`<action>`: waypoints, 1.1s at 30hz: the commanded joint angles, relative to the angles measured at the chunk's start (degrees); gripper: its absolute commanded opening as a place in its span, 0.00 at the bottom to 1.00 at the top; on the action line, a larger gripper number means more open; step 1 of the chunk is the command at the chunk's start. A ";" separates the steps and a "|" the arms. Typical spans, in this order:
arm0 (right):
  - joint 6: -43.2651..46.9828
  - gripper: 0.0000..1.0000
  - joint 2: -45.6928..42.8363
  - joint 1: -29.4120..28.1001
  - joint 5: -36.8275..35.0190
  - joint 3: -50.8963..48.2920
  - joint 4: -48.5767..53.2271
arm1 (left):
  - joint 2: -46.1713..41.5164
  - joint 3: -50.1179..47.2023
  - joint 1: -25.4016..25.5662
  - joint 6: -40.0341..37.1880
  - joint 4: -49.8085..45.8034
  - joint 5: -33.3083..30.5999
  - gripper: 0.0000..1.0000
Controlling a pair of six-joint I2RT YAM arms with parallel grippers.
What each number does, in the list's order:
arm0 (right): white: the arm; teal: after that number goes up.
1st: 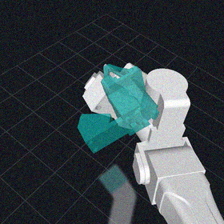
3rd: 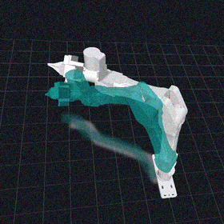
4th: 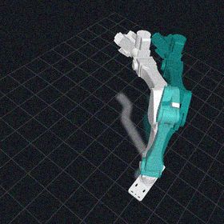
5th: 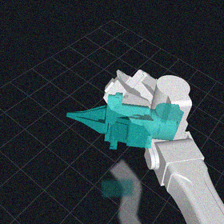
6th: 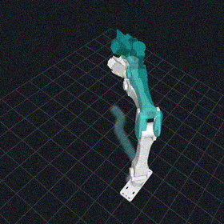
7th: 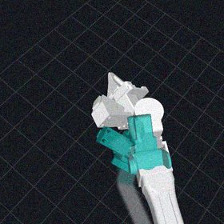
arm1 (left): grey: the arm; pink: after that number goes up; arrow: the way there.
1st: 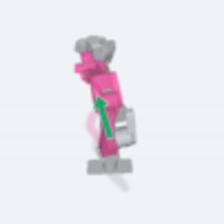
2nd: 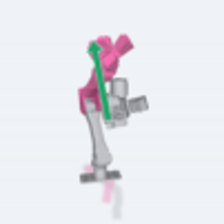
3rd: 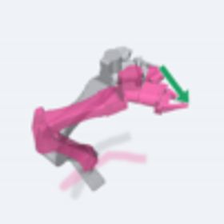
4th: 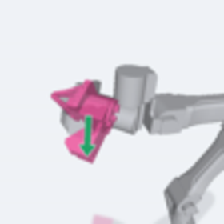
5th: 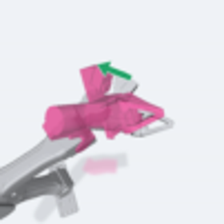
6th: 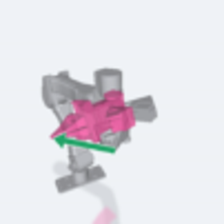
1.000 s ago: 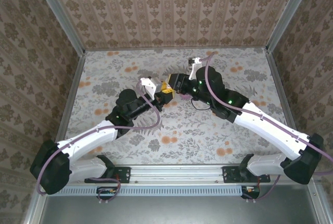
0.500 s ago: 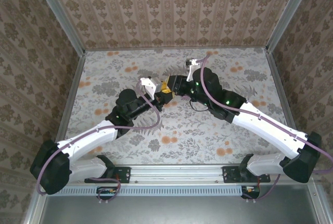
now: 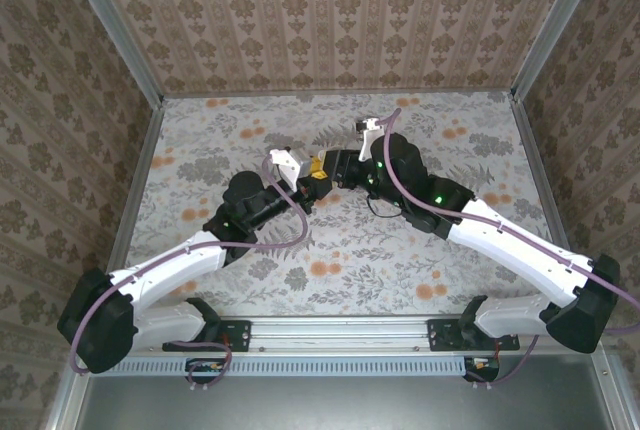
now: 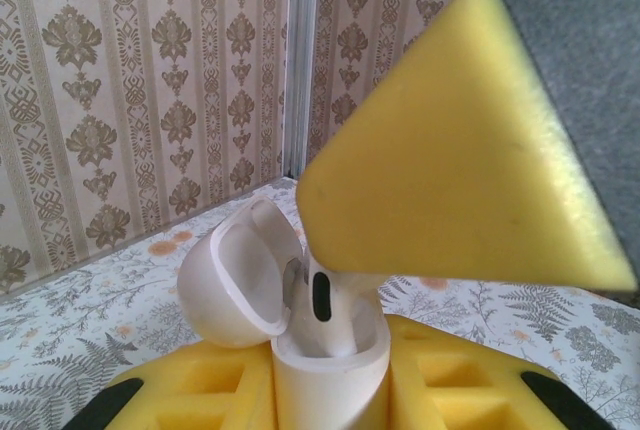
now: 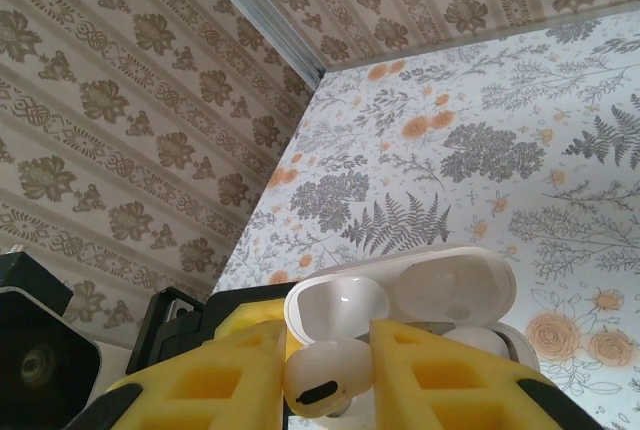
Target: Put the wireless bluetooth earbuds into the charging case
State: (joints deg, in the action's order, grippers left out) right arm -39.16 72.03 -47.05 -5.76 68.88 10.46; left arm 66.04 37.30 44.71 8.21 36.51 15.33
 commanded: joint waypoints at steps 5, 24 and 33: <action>2.02 0.29 -2.33 -0.39 0.05 -1.82 0.89 | -1.36 2.42 0.32 1.03 3.16 -1.09 0.28; 2.37 0.35 -1.73 -0.31 0.31 0.46 2.73 | -1.27 2.63 0.33 0.86 2.61 -0.03 0.28; 1.72 0.31 -0.02 -0.27 -2.30 3.26 5.15 | -1.44 2.35 0.38 0.79 2.34 1.35 0.27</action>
State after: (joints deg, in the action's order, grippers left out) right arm -37.32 71.05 -47.13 -5.89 69.58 13.45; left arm 66.00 37.91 44.71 8.21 36.51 15.27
